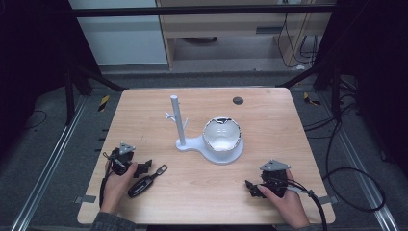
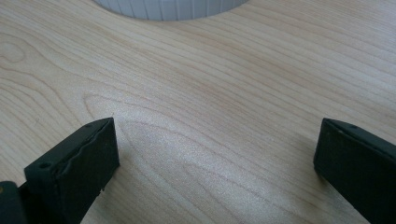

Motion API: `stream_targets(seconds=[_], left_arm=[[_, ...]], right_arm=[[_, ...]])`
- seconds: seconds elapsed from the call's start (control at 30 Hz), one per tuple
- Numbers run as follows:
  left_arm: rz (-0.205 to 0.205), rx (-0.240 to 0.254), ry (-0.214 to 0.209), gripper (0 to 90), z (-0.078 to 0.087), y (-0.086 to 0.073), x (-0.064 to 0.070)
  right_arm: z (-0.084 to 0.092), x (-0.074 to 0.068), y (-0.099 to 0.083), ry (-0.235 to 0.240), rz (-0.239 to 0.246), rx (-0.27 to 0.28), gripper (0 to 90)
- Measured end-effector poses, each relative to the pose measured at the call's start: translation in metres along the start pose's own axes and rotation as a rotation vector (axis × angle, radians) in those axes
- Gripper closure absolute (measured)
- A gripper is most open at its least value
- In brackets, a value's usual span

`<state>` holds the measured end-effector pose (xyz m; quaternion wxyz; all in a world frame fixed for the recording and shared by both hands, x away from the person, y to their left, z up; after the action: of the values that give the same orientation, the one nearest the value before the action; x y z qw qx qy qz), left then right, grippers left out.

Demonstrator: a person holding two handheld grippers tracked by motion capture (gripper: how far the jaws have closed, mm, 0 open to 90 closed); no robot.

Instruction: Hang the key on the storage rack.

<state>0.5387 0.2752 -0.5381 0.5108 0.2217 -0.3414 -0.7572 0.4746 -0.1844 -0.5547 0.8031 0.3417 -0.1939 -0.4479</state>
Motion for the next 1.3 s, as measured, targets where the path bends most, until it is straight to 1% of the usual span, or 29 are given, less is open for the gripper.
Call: stream_targets(seconds=[0.03,0.1,0.17,0.2,0.23,0.27,0.3,0.37,0.43,0.47,0.53,0.57,0.6,0.63,0.7,0.8,0.83,0.87,0.9,0.93,0.97,1.03,1.07,1.1,1.13,1.17,1.2,1.27,1.3], left_arm=[[0.009,0.026,0.000,5.4,0.006,0.004,0.000],[0.026,0.057,-0.007,5.5,0.017,0.011,0.000],[0.029,0.082,-0.015,6.8,0.028,0.018,0.002],[-0.010,0.098,0.000,9.4,0.040,0.026,0.007],[-0.048,0.083,0.013,10.6,0.046,0.028,0.011],[-0.048,0.083,0.013,10.6,0.046,0.028,0.011],[-0.080,0.059,0.018,10.6,0.051,0.031,0.015],[-0.122,0.016,0.004,10.6,0.060,0.037,0.023],[-0.153,-0.021,-0.012,10.5,0.067,0.043,0.031],[-0.168,-0.051,-0.019,10.4,0.070,0.046,0.033],[-0.175,-0.089,-0.045,10.4,0.074,0.051,0.038],[-0.172,-0.105,-0.049,10.4,0.075,0.053,0.040],[-0.184,-0.138,-0.042,10.4,0.078,0.057,0.043],[-0.184,-0.138,-0.042,10.4,0.078,0.057,0.043],[-0.206,-0.177,-0.054,10.4,0.080,0.060,0.046],[-0.248,-0.240,-0.037,9.5,0.078,0.066,0.047],[-0.269,-0.263,-0.016,8.9,0.077,0.068,0.047],[-0.309,-0.285,0.018,8.0,0.076,0.070,0.048],[-0.340,-0.298,0.038,7.2,0.076,0.071,0.051],[-0.358,-0.324,0.011,5.9,0.075,0.074,0.059],[-0.358,-0.324,0.011,5.1,0.075,0.074,0.059],[-0.386,-0.344,-0.004,7.1,0.074,0.077,0.067],[-0.386,-0.345,-0.046,10.5,0.072,0.080,0.077],[-0.386,-0.345,-0.046,12.2,0.072,0.080,0.077],[-0.394,-0.350,-0.061,12.2,0.070,0.081,0.085],[-0.426,-0.365,-0.057,12.0,0.070,0.082,0.089],[-0.443,-0.374,-0.047,12.0,0.068,0.083,0.093],[-0.456,-0.395,-0.048,9.8,0.065,0.085,0.097],[-0.464,-0.415,-0.048,9.8,0.064,0.085,0.098]], right_arm=[[0.000,0.000,0.000,0.000,-0.001,0.000,0.4],[0.000,0.000,0.000,0.000,0.000,0.000,0.4],[0.000,0.000,0.000,0.000,0.000,0.000,0.4],[0.000,0.000,0.000,0.000,0.000,0.000,0.5],[0.000,0.000,0.000,0.000,0.000,0.000,0.5],[0.000,0.000,0.000,-0.001,-0.001,0.000,0.5],[0.000,0.000,0.000,-0.001,-0.001,0.000,0.5],[0.000,0.000,0.000,0.000,-0.001,0.000,0.5],[0.000,0.000,0.000,0.000,0.003,-0.001,0.5],[0.000,0.000,0.000,0.002,0.003,-0.001,0.5],[0.000,0.000,0.000,0.002,0.003,-0.001,0.5],[0.000,0.000,0.000,0.002,0.004,-0.001,0.4],[0.000,0.000,0.000,0.002,0.004,-0.002,0.5],[0.000,0.000,0.000,0.002,0.004,-0.002,0.5],[0.000,0.000,0.000,0.003,0.004,-0.001,0.4],[0.000,0.000,0.000,0.002,0.002,-0.001,0.4],[0.000,0.000,0.000,0.002,0.002,-0.001,0.4],[0.000,0.000,0.000,0.002,0.002,-0.001,0.4],[0.000,0.000,0.000,0.001,0.003,-0.001,0.5],[0.000,0.000,0.000,0.001,0.003,-0.001,0.5],[0.000,0.000,0.000,0.001,0.003,-0.001,0.5],[0.000,0.000,0.000,0.002,0.003,-0.001,0.5],[0.000,0.000,0.000,0.003,0.003,-0.001,0.5],[0.000,0.000,0.000,0.003,0.003,-0.001,0.5],[0.000,0.000,0.000,0.003,0.002,-0.001,0.5],[0.000,0.000,0.000,0.002,0.003,-0.001,0.4],[0.000,0.000,0.000,0.002,0.003,-0.001,0.5],[0.000,0.000,0.000,0.004,0.002,-0.002,0.5],[0.000,0.000,0.000,0.004,0.002,-0.002,0.5]])
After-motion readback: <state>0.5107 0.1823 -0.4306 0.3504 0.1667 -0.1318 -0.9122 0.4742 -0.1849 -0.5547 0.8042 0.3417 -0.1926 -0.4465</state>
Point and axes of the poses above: each handheld gripper's, and its own axes: z roughly backward along the jaws, y roughly out of its top, x roughly to its right, the point moved 6 cm from there along -z, roughly forward along the jaws
